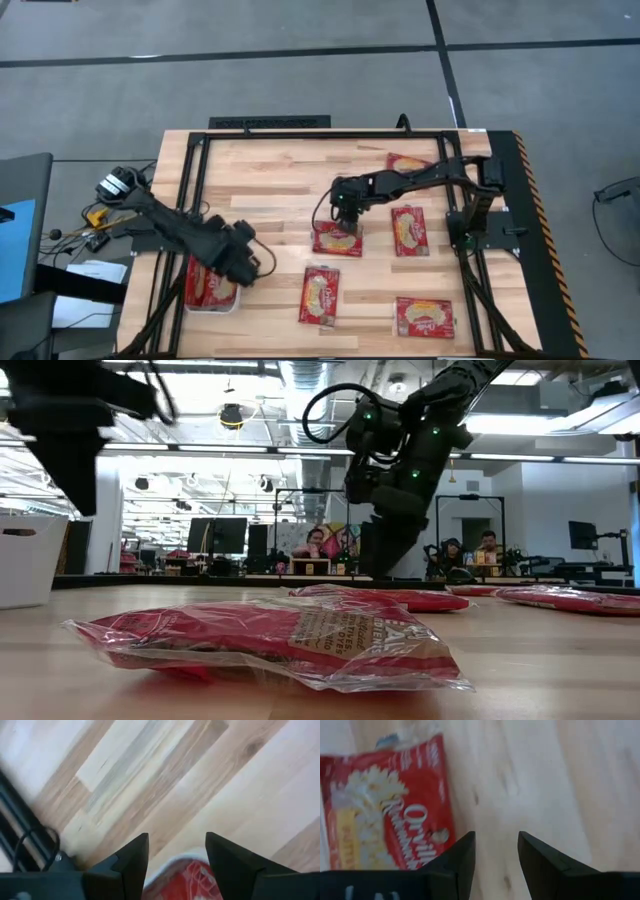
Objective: Sort popcorn bags into baskets
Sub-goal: Put the red popcorn bag into the white bin
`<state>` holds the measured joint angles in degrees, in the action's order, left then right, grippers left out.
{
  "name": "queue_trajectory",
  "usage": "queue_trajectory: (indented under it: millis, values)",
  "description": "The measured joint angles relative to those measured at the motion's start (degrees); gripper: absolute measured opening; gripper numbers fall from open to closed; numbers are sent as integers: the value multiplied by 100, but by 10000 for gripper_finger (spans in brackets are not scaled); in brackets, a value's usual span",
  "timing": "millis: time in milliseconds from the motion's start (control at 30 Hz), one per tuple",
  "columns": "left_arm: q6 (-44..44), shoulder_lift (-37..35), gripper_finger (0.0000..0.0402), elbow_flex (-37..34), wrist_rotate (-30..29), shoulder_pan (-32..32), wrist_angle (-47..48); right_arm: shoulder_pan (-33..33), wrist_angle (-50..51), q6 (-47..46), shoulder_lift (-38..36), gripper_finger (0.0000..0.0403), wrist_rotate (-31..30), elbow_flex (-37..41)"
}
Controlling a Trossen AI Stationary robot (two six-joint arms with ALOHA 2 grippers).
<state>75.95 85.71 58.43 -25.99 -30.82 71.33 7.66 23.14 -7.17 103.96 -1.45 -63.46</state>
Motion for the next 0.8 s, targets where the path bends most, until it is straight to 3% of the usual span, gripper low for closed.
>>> queue_trajectory:
  millis: [233, 367, 500, 633, 800]
  values:
    - [-833, -61, 182, -2, 274, 430, 81, -193, 405, -147, -33, 159, -2, 0]
    - [-1095, -347, 182, -2, -248, 541, 110, -207, 643, -212, -31, 153, 54, 0]
    - [-1704, -746, 182, -4, -818, 903, -163, -215, 562, -199, -32, 146, 784, 57]
    - [-2954, -1073, 182, -189, -945, 1453, -1346, -246, -36, -362, -31, 131, 887, 360]
    - [-4782, -1152, 182, -538, -247, 2137, -3268, -237, -591, -675, 4, 86, 615, 750]
